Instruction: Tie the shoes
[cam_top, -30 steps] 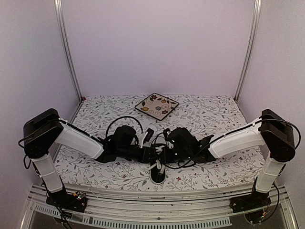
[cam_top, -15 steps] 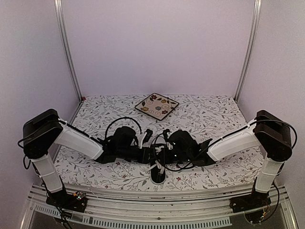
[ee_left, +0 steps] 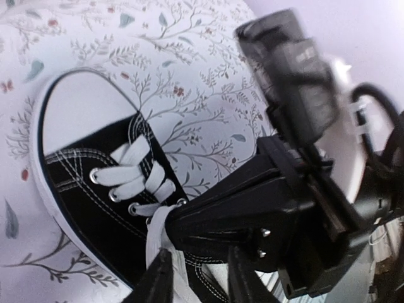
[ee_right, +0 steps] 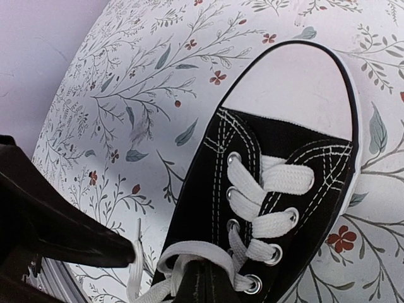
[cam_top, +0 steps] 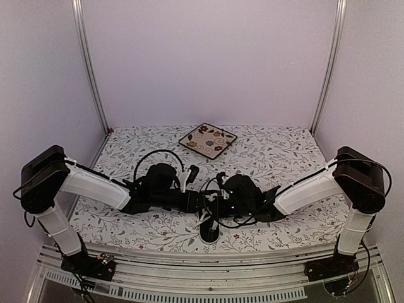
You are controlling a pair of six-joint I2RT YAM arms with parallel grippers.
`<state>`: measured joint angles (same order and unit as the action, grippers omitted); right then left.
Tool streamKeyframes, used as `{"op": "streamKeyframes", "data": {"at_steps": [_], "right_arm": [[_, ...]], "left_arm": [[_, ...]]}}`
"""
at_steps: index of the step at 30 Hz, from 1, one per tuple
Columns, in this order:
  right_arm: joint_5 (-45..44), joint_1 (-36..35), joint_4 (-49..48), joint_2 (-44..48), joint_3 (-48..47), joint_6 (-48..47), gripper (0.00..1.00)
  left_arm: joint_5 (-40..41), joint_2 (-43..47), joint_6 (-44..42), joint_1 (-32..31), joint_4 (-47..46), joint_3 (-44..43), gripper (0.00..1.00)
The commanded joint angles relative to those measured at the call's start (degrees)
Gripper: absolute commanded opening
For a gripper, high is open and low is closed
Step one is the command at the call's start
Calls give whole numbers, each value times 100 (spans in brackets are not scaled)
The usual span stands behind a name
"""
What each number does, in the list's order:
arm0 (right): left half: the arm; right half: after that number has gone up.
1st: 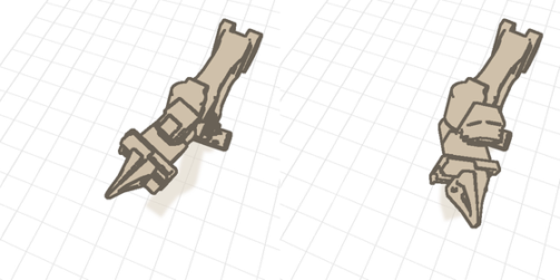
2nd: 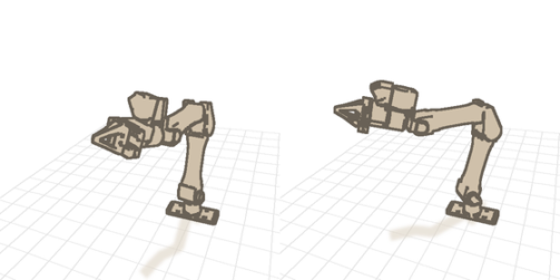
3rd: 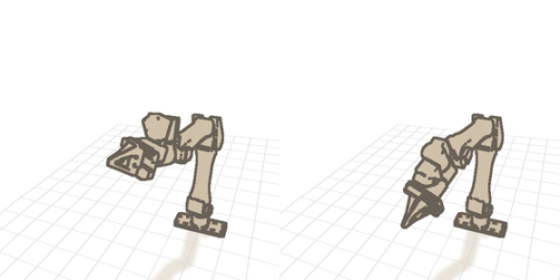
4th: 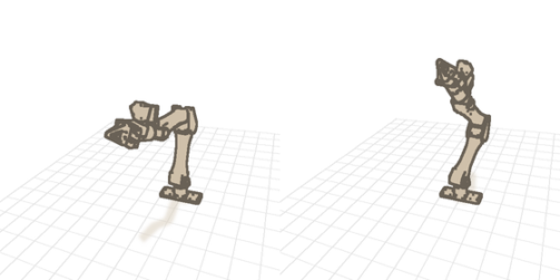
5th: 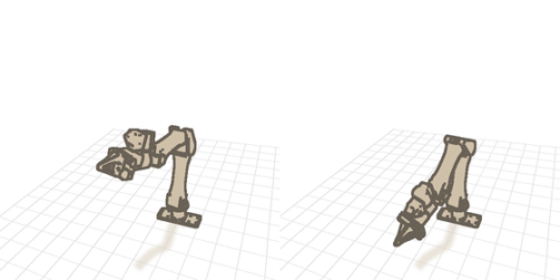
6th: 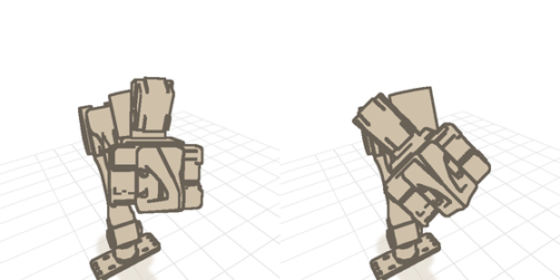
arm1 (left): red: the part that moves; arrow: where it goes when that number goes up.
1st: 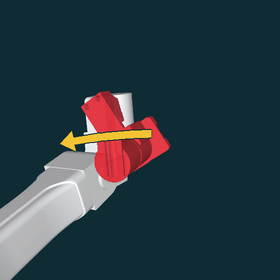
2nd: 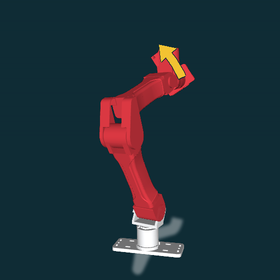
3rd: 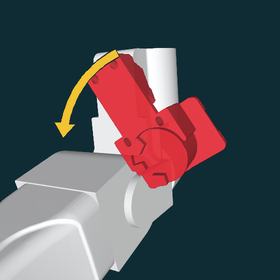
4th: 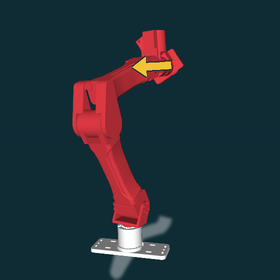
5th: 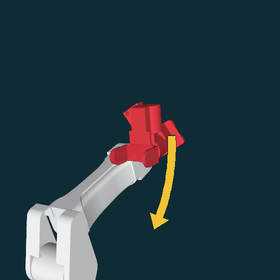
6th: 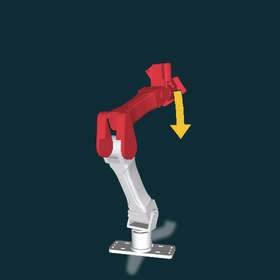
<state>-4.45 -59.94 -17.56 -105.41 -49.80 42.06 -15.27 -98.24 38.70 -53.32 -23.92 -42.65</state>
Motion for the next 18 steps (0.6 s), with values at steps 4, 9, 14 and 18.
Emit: {"op": "streamKeyframes", "data": {"at_steps": [4,9,14,18], "right_arm": [[-318,71,218,27,186,74,2],[-328,70,227,38,180,65,2],[-326,77,227,46,183,65,2],[-328,70,227,71,182,73,2]], "left_arm": [[583,590,-195,241,504,26,41],[328,117,3,424,790,-225,38],[175,-328,50,446,950,-491,37],[169,-481,43,474,958,-534,36]]}}
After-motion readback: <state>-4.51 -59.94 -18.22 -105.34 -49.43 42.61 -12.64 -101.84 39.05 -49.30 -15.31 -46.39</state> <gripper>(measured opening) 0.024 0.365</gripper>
